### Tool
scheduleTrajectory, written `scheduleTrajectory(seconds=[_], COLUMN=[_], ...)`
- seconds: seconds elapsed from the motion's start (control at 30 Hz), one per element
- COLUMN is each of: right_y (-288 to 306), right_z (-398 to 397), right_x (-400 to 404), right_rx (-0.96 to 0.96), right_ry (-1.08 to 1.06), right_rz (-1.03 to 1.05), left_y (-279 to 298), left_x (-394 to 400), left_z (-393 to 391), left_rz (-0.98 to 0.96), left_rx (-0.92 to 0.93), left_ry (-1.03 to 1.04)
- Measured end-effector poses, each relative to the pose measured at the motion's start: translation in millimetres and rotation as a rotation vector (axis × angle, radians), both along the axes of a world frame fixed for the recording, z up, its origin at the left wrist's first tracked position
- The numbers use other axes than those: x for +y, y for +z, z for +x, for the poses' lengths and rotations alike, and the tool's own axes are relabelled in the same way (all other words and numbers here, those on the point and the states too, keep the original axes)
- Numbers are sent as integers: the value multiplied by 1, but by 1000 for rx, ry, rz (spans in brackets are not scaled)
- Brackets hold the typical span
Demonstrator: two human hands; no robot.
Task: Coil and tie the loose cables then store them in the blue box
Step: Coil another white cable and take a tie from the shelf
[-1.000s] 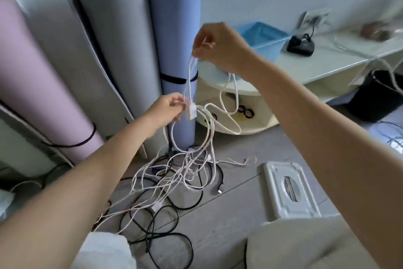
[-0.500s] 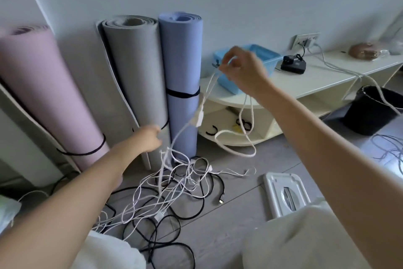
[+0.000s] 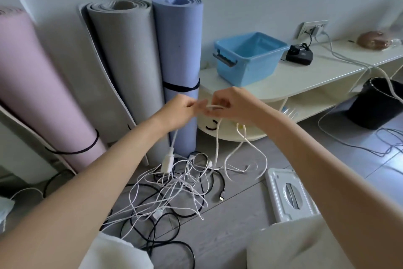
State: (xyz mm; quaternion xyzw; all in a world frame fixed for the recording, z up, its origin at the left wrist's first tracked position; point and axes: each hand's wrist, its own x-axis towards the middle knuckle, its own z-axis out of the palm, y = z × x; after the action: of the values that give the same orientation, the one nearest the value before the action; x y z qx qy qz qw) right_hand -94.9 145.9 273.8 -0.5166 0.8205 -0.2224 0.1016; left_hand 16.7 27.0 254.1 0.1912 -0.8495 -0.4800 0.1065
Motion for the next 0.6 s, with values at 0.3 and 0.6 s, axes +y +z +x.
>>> scheduleTrajectory(seconds=[0.3, 0.6], right_y=[4, -44], right_z=[0, -1], right_x=[6, 4], right_rx=[-684, -33], right_ry=[-129, -145], right_rz=[-436, 277], left_y=[8, 32], left_x=[7, -24], left_z=[12, 17], left_rz=[619, 1183], left_rx=[62, 614], left_ry=[-161, 44])
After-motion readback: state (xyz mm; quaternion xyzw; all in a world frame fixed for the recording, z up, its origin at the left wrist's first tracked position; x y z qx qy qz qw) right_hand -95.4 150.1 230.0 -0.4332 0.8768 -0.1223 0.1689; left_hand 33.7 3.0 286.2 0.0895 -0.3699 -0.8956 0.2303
